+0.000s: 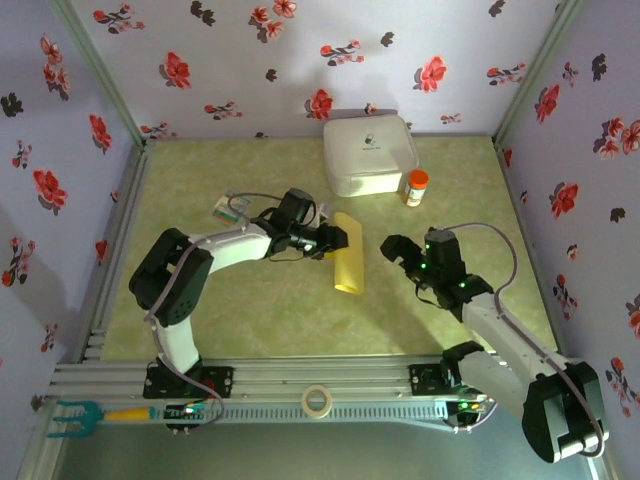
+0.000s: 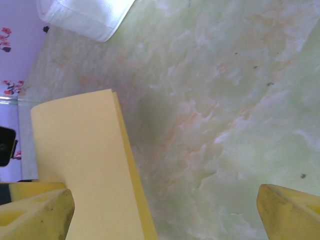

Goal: Fold a paper plane with a square sheet of paper (pick it up from the middle)
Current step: First fold the square sheet of paper in half at the center of the table.

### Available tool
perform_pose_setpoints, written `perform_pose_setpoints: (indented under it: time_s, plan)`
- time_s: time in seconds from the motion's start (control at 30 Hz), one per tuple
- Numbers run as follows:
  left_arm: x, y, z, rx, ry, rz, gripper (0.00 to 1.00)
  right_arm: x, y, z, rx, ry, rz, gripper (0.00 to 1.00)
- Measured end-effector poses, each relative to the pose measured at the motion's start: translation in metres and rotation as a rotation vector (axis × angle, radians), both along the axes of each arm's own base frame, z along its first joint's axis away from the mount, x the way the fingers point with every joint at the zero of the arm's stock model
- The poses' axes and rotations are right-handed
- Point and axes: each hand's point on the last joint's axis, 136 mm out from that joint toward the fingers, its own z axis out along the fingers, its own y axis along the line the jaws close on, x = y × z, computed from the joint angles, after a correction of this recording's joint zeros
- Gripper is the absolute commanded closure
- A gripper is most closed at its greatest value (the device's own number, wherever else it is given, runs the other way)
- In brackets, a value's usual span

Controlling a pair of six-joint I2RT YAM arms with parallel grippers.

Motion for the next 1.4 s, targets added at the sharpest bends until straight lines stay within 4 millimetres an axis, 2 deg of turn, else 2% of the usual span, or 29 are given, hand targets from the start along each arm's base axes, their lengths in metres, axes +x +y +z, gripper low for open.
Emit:
perform_pose_setpoints:
  time_s: [0.1, 0.4, 0.77, 1.07, 1.4]
  plan:
    - [0.002, -0.005, -0.004, -0.026, 0.015, -0.005, 0.63, 0.000, 0.007, 0.001, 0.025, -0.003, 0.029, 0.08]
    - [-0.002, -0.003, -0.044, 0.031, 0.097, -0.008, 0.62, 0.001, 0.021, -0.007, 0.066, 0.031, 0.089, 0.10]
    - [-0.008, 0.020, -0.072, 0.198, 0.104, 0.000, 0.49, 0.004, 0.027, -0.010, 0.094, 0.042, 0.099, 0.11]
    - [-0.002, 0.028, -0.073, 0.308, 0.031, -0.011, 0.39, 0.005, 0.028, -0.018, 0.093, 0.070, 0.100, 0.11]
    - [-0.002, 0.049, -0.072, 0.430, -0.043, -0.013, 0.48, 0.007, 0.030, -0.022, 0.099, 0.078, 0.104, 0.11]
